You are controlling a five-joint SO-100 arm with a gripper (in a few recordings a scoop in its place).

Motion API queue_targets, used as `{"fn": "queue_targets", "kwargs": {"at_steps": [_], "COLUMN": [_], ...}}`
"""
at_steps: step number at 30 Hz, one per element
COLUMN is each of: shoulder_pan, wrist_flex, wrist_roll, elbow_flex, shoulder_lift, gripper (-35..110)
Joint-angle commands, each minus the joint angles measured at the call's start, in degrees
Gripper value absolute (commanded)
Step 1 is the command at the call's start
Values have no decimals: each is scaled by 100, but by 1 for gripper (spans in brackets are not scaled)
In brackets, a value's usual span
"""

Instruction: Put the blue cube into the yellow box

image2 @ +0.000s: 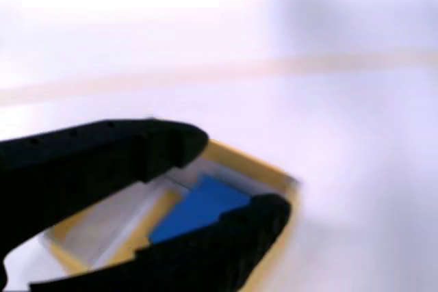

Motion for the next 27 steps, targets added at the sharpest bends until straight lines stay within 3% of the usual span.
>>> {"fn": "queue_targets", "kwargs": {"at_steps": [1, 8, 15, 27], "shoulder_pan": [677, 2136, 3094, 3076], "wrist_flex": [264, 1327, 1301, 1301], "wrist_roll": [-149, -211, -343, -237], "elbow_flex": [360, 1494, 3164, 6188], "shoulder_lift": [1582, 2997, 4386, 6899], "gripper": [14, 5, 0, 0]}}
